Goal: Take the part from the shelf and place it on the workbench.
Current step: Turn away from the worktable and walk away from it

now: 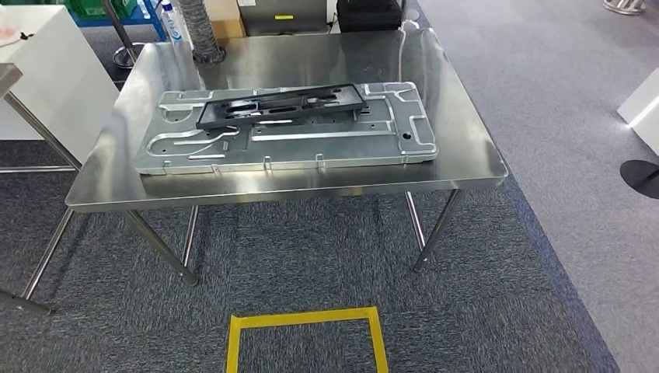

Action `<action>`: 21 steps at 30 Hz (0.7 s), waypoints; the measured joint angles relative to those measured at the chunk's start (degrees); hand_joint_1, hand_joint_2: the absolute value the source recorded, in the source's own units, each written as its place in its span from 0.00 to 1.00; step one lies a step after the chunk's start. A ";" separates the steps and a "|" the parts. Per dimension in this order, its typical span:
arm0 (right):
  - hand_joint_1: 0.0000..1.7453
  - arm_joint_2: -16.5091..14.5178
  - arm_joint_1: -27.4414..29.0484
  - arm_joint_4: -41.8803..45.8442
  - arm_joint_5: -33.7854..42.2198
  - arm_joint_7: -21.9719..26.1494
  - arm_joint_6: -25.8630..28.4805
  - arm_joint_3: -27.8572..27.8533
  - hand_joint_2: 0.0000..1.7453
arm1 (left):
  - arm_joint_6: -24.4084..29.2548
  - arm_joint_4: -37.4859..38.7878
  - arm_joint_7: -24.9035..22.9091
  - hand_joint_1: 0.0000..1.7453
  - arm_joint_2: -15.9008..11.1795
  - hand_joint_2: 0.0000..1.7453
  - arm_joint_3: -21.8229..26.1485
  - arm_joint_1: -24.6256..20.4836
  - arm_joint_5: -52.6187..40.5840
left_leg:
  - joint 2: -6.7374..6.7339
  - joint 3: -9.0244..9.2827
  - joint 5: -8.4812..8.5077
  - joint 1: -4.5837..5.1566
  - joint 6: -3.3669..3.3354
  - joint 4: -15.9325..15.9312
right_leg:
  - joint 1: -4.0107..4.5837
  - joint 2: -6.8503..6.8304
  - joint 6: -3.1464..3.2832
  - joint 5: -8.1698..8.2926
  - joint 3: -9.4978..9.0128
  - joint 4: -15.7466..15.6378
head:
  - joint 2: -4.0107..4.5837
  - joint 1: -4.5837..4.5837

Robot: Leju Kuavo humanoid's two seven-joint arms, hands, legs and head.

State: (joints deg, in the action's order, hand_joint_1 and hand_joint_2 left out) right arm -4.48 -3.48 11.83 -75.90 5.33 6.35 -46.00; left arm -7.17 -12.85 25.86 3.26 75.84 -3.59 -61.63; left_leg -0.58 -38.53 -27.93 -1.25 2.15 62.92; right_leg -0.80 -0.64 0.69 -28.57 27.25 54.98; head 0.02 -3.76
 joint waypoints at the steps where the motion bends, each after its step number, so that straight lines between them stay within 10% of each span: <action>1: 0.00 -0.11 -0.01 -0.01 -0.15 0.06 -0.15 0.03 0.00 | -0.13 0.00 0.06 0.00 -0.05 0.00 -0.22 -0.08 -0.16 | 0.02 -0.74 -3.19 0.00 0.09 3.80 | 0.15 -0.03 0.24 0.76 0.99 0.09 | 0.00 0.01; 3: 0.00 -0.40 -0.09 -0.02 -0.74 0.20 -0.20 0.33 0.00 | -0.21 0.00 0.10 0.00 -0.15 0.00 -0.70 -0.37 -0.36 | 0.06 -1.14 -5.61 0.03 0.16 10.60 | 0.48 -0.06 0.36 2.30 3.30 0.49 | 0.00 0.01; 5: 0.00 -0.72 -0.24 -0.03 -1.27 0.22 -0.22 0.80 0.00 | -0.20 0.00 0.10 0.00 -0.21 0.00 -1.04 -0.65 -0.56 | 0.08 1.49 -2.74 0.07 -0.01 11.19 | 0.65 -0.05 0.23 3.64 5.76 1.24 | 0.00 0.00; 7: 0.00 -1.03 -0.40 -0.05 -1.70 0.08 -0.39 1.13 0.00 | -0.20 0.00 0.12 0.00 -0.30 0.00 -1.25 -1.02 -0.75 | 0.12 7.83 -1.07 0.22 -0.44 4.31 | 0.74 0.00 -0.15 4.70 7.83 2.24 | 0.00 -0.01; 10: 0.00 -1.40 -0.59 -0.10 -2.34 -0.42 -0.89 1.75 0.00 | -0.12 0.00 0.21 0.00 -0.54 0.00 -1.56 -1.57 -0.91 | 0.18 14.82 -4.11 0.78 -1.63 -6.56 | 0.76 -0.14 -1.09 6.31 9.30 2.98 | 0.00 -0.01; 13: 0.00 -1.57 -0.55 -0.25 -2.49 -0.79 -1.05 2.19 0.00 | 0.14 0.00 0.20 0.00 -0.62 0.00 -1.66 -1.51 -0.95 | -0.09 13.34 -2.64 0.77 -3.14 -7.37 | 0.51 0.10 -2.15 6.48 10.27 3.26 | 0.00 -0.01; 18: 0.00 -1.83 -0.54 -0.43 -2.09 -1.46 -0.96 2.28 0.00 | 0.22 0.00 -0.16 0.00 -1.12 0.00 -2.25 -1.42 -1.44 | -0.37 8.55 1.37 0.79 -4.12 -7.26 | 0.05 0.46 -3.44 -4.94 12.78 17.32 | 0.00 0.01; 21: 0.00 -1.92 -0.63 -0.44 -2.03 -1.61 -0.93 2.28 0.00 | 0.22 0.00 -0.33 0.00 -1.43 0.00 -2.45 -1.45 -1.55 | -0.44 5.27 3.40 0.83 -3.75 -6.36 | -0.03 0.46 -3.40 -0.94 8.29 16.63 | 0.00 0.00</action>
State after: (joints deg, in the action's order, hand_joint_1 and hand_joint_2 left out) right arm -6.40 -4.11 11.39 -77.93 3.72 5.42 -43.71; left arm -6.95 -12.85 25.53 1.83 73.38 -5.03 -63.17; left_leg -1.02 -33.25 -24.53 -0.42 -1.60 56.56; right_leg -0.83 -0.18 -2.71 -29.52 35.55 71.61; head 0.02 -3.76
